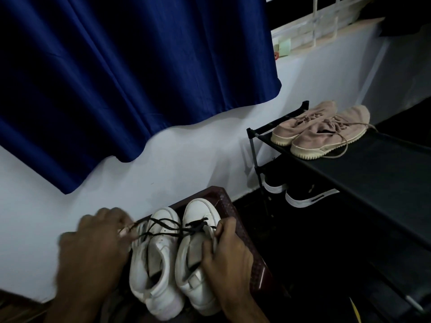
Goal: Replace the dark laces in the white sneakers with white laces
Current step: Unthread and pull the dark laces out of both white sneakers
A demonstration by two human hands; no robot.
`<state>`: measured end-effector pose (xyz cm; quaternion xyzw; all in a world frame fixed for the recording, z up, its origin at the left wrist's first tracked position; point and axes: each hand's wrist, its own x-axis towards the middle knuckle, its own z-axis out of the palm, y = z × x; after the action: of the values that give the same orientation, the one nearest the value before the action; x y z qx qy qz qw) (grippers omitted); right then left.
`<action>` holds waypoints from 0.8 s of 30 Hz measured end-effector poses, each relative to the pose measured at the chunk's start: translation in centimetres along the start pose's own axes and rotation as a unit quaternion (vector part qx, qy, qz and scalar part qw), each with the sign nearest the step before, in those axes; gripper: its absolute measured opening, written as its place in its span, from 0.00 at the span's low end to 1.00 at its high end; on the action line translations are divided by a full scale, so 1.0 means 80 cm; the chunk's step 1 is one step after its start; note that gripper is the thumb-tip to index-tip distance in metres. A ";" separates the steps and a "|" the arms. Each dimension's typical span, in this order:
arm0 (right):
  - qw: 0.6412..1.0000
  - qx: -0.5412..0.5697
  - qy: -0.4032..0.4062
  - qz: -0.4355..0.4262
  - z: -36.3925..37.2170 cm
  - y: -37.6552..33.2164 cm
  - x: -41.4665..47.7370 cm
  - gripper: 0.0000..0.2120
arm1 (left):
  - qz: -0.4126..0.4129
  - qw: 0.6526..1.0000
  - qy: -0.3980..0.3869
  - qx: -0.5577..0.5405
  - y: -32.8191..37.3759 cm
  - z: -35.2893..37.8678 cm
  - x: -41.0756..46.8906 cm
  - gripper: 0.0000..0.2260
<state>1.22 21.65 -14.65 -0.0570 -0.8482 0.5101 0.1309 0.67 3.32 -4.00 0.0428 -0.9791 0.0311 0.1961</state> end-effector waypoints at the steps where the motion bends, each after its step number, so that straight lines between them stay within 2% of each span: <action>1: 1.000 0.007 0.002 0.002 0.001 0.000 0.000 0.12 | 0.040 0.999 0.002 -0.004 0.013 0.004 -0.006 0.12; 4: 1.000 0.025 -0.001 0.017 0.002 0.000 -0.003 0.12 | 0.148 0.988 0.018 -0.030 0.055 0.015 -0.013 0.13; 7: 0.999 0.030 -0.007 0.033 0.001 0.000 -0.002 0.13 | 0.206 0.978 -0.010 -0.018 0.089 0.044 -0.011 0.07; 10: 0.998 0.049 -0.003 0.028 -0.002 0.006 -0.006 0.13 | 0.199 0.979 -0.041 0.023 0.102 0.069 -0.009 0.09; 12: 0.998 0.057 0.009 0.002 -0.002 0.009 -0.014 0.12 | 0.178 0.983 -0.029 0.014 0.099 0.079 -0.010 0.10; 15: 0.994 -0.057 0.043 -0.079 0.004 0.015 -0.023 0.13 | 0.159 0.987 -0.011 -0.018 0.094 0.087 -0.014 0.11; 20: 0.975 -0.179 -0.006 -0.133 0.006 0.009 -0.007 0.11 | 0.159 0.987 -0.005 -0.020 0.090 0.091 -0.013 0.11; 22: 0.974 -0.179 -0.033 -0.132 -0.001 0.003 -0.003 0.11 | 0.159 0.987 -0.009 -0.012 0.091 0.090 -0.011 0.11; 24: 0.983 -0.127 -0.072 -0.114 -0.006 0.006 -0.004 0.15 | 0.162 0.986 -0.025 0.013 0.094 0.088 -0.007 0.12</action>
<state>1.64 22.25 -14.92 0.0605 -0.9140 0.3831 0.1189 -2.24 10.33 -11.02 -0.1132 -0.9772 0.0738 0.1639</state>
